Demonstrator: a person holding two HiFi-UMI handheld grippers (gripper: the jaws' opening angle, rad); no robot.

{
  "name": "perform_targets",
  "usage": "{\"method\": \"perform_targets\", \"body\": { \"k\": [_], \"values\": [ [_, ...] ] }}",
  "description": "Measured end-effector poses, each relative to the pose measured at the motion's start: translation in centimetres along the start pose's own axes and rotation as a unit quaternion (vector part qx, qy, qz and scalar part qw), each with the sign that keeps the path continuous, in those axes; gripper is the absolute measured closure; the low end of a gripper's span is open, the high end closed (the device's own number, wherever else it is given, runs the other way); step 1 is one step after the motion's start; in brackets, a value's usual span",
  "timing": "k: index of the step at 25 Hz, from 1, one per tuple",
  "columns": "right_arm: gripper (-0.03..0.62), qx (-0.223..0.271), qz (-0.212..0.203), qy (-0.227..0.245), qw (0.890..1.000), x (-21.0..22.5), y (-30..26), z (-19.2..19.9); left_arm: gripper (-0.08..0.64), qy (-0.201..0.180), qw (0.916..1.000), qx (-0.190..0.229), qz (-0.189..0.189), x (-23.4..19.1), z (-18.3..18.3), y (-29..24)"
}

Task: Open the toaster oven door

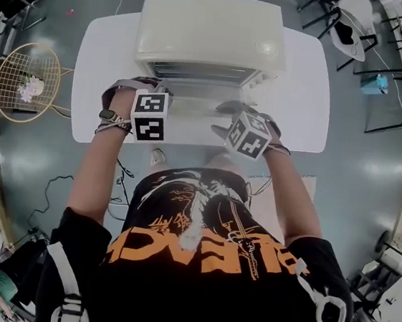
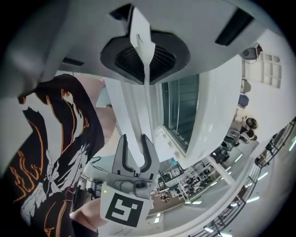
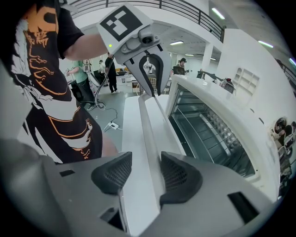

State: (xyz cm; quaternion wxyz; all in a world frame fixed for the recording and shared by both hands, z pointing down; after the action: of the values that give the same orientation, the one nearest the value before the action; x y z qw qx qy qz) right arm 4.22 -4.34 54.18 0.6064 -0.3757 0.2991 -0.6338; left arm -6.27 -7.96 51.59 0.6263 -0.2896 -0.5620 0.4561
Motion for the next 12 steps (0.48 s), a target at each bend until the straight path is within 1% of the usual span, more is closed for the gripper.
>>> {"method": "perform_targets", "body": {
  "k": [3,4,5,6,7,8,9,10,12],
  "values": [
    [0.380,0.001,0.001,-0.001,1.000,-0.2,-0.1,0.0,0.496,-0.009,0.9994,-0.008,0.034,0.6,-0.1,0.1],
    [0.380,0.002,0.002,-0.002,1.000,-0.2,-0.1,0.0,0.441,-0.007,0.9987,-0.012,0.049,0.9,0.0,0.1],
    [0.380,0.002,0.002,-0.003,1.000,-0.2,0.0,0.0,0.370,-0.007,0.9980,-0.018,0.060,1.3,0.3,0.0],
    [0.380,0.002,0.002,-0.004,1.000,-0.2,0.0,0.0,0.366,-0.010,0.9976,-0.025,0.064,1.5,0.6,-0.3],
    [0.380,0.002,0.002,-0.004,1.000,-0.2,0.0,-0.1,0.382,-0.013,0.9975,-0.034,0.060,1.6,0.9,-0.7],
    [0.382,0.002,0.002,-0.004,1.000,-0.2,-0.1,-0.1,0.440,-0.017,0.9977,-0.041,0.052,1.6,1.2,-1.1],
    [0.380,0.002,0.002,-0.004,1.000,-0.2,-0.1,-0.2,0.476,-0.017,0.9979,-0.045,0.045,1.5,1.5,-1.4],
    [0.382,0.002,0.001,-0.004,1.000,-0.2,-0.1,-0.2,0.483,-0.013,0.9980,-0.045,0.043,1.5,1.6,-1.6],
    [0.380,0.003,0.002,-0.003,1.000,-0.3,-0.1,-0.2,0.485,0.001,0.9977,-0.042,0.054,1.5,1.5,-1.7]
  ]
}}
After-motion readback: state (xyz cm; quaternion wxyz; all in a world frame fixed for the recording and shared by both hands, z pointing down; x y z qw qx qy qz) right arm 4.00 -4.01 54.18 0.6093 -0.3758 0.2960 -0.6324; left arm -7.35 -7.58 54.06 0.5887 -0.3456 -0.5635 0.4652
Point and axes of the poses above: the fingertips, and each gripper's own axes: y backward along the fingers, x to its right, z out of its underside, the point moved 1 cm from there along y, backward along the fingers, and after that the axes turned 12 degrees about -z, right-handed, at the moved point
